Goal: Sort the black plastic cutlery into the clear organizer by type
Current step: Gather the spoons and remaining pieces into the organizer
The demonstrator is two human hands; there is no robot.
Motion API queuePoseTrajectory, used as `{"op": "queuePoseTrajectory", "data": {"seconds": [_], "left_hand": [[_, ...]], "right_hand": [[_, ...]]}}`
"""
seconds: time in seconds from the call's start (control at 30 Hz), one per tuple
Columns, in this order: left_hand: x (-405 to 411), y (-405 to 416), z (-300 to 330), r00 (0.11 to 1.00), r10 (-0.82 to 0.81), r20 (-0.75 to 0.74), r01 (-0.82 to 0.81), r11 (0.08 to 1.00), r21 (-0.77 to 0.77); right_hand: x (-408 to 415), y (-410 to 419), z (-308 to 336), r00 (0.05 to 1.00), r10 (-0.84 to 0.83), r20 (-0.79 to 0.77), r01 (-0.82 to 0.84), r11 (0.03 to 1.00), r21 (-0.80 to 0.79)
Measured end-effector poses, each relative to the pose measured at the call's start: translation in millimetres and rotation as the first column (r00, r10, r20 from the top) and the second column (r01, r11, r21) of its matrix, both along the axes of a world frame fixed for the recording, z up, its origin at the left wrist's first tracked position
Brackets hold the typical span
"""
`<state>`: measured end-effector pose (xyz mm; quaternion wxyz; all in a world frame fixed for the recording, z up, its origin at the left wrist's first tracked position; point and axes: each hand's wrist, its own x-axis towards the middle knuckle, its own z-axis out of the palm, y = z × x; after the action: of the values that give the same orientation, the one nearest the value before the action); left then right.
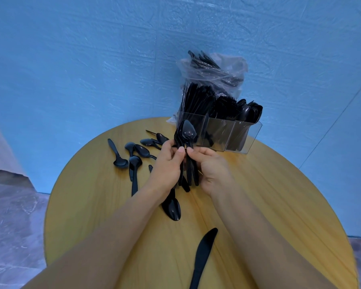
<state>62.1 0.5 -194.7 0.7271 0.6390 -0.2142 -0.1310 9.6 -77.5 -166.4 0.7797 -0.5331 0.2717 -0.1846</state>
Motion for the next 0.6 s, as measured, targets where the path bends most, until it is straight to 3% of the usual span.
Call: {"op": "queuePoseTrajectory", "data": {"seconds": [0.17,0.47,0.6], "left_hand": [[-3,-1,-2,0.998,-0.067,0.017,0.067,0.998,0.019],[-6,1,0,0.993,-0.109,0.052,0.110,0.994,-0.008],[-6,0,-1,0.989,-0.136,0.056,0.136,0.991,-0.009]], "right_hand": [[-3,-2,-4,0.998,-0.040,0.046,0.041,0.999,-0.019],[-6,-1,-7,0.991,0.051,0.123,-0.079,0.969,0.234],[-10,-2,-7,0.985,0.091,0.146,-0.128,0.956,0.266]]}}
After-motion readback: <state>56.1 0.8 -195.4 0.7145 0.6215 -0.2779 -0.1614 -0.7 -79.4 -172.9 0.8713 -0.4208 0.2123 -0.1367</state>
